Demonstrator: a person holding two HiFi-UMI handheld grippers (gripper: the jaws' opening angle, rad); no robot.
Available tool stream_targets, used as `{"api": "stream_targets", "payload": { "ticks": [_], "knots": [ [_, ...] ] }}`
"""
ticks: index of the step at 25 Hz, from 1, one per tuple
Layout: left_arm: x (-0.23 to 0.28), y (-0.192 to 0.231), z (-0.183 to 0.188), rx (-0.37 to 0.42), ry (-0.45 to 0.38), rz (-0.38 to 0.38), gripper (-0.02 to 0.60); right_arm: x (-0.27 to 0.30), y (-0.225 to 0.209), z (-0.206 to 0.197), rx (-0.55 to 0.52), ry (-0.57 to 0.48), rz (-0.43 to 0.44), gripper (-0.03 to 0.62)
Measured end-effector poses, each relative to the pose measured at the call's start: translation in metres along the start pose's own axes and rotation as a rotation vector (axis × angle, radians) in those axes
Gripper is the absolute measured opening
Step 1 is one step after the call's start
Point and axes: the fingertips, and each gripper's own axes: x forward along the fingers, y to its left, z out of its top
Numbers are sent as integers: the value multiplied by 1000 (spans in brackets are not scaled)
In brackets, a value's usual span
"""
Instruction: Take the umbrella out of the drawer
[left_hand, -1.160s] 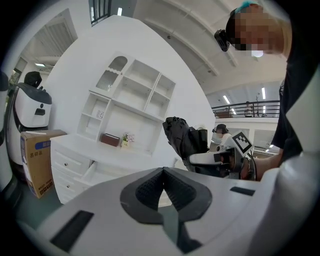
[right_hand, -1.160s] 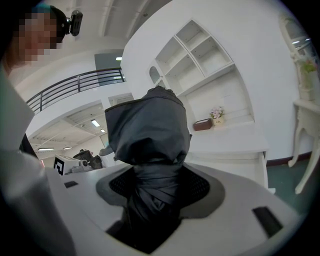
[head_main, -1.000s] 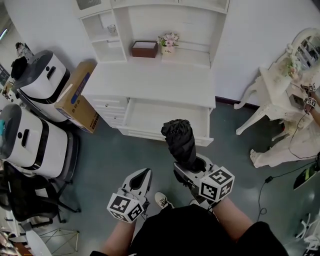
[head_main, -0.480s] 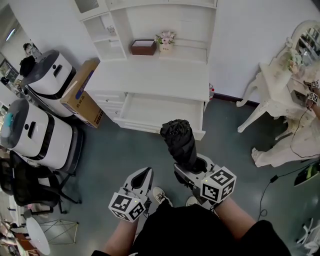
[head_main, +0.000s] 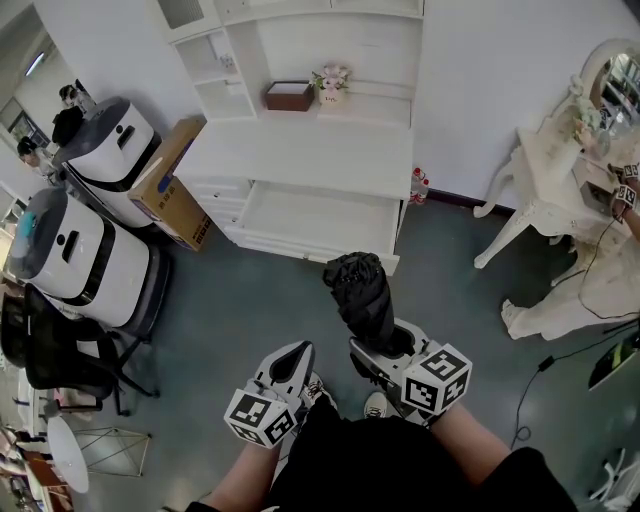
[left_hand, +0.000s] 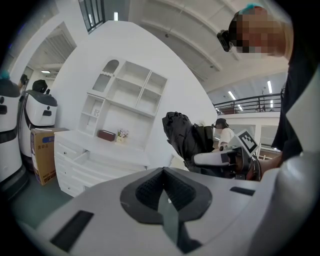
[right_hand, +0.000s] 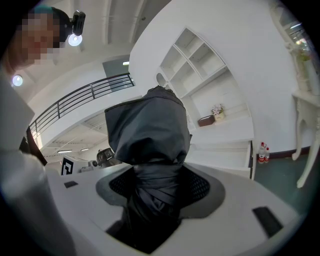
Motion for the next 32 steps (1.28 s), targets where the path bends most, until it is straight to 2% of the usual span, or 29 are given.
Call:
{"api": "stream_targets", "payload": {
  "ticks": [8, 16, 22, 32],
  "knots": [
    [3, -36, -20, -5, 8, -7, 3, -34, -4, -14, 36, -8, 28, 250],
    [4, -57, -23, 7, 4, -20, 3, -55, 2, -22, 31, -9, 45, 249],
    [7, -64, -24, 6, 11, -32, 3, -63, 1, -26, 58, -12, 47, 249],
    [8, -66, -23, 9, 12, -43, 3, -61, 4, -24, 46, -13, 48, 249]
  ]
}}
